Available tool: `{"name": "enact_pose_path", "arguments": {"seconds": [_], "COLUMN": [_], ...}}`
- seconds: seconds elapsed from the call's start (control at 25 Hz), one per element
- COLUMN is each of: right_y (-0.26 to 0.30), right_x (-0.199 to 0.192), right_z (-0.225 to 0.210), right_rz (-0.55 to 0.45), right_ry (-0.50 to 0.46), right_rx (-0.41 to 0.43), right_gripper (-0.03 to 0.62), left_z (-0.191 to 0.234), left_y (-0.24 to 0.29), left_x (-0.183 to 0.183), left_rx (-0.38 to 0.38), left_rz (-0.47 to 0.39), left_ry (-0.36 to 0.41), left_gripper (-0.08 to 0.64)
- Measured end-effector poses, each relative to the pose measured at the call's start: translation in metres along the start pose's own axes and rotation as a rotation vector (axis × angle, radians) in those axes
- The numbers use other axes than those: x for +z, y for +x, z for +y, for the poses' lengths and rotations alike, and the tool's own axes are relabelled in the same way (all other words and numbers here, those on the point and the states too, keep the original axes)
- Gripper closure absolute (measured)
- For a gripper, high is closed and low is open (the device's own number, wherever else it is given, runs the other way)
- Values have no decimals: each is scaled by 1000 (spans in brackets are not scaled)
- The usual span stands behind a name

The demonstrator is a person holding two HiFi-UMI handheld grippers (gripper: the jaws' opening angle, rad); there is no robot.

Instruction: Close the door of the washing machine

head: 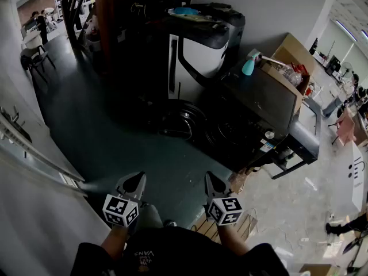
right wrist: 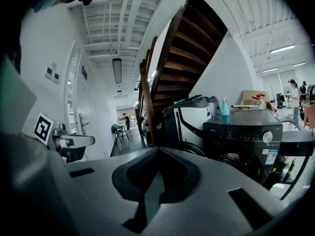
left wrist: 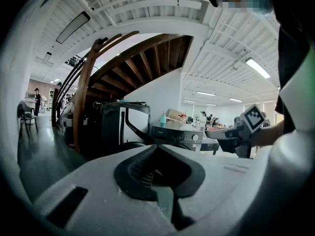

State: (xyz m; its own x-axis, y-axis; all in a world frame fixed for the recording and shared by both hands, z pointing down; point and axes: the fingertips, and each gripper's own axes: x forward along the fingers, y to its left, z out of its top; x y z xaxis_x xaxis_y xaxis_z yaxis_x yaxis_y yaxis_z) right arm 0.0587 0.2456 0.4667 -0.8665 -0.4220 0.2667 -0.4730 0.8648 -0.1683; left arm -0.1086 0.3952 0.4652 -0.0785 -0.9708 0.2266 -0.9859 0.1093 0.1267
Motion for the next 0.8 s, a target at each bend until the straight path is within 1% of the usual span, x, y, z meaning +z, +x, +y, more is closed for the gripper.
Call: {"name": "enact_pose_path", "arguments": {"seconds": [0.16, 0.24, 0.28, 0.32, 0.4, 0.48, 0.56, 0.68, 0.8], "right_y": [15, 25, 32, 40, 55, 72, 93, 123, 151], "right_x": [5, 5, 6, 7, 9, 14, 21, 31, 37], "right_z": [1, 3, 3, 1, -2, -2, -1, -3, -4], "right_rz": [-31, -38, -38, -36, -28, -27, -31, -29, -31], "right_ry": [50, 85, 96, 98, 86, 79, 81, 91, 113], "right_rx": [53, 71, 75, 72, 54, 36, 16, -24, -69], "right_gripper": [591, 514, 485, 469, 448, 423, 413, 387, 383], "left_z": [9, 17, 20, 24, 33, 49, 70, 101, 132], "left_y": [13, 22, 29, 37, 53, 68, 84, 110, 138], "left_x": [-2, -4, -4, -4, -4, -2, 5, 18, 27], "left_rx": [2, -11, -27, -49, -87, -111, -130, -163, -210], "left_rz": [8, 11, 15, 20, 32, 47, 56, 65, 80], "left_ry": [6, -9, -19, -29, -43, -55, -58, -40, -14], "left_gripper": [554, 550, 519, 515, 507, 441, 406, 405, 405]}}
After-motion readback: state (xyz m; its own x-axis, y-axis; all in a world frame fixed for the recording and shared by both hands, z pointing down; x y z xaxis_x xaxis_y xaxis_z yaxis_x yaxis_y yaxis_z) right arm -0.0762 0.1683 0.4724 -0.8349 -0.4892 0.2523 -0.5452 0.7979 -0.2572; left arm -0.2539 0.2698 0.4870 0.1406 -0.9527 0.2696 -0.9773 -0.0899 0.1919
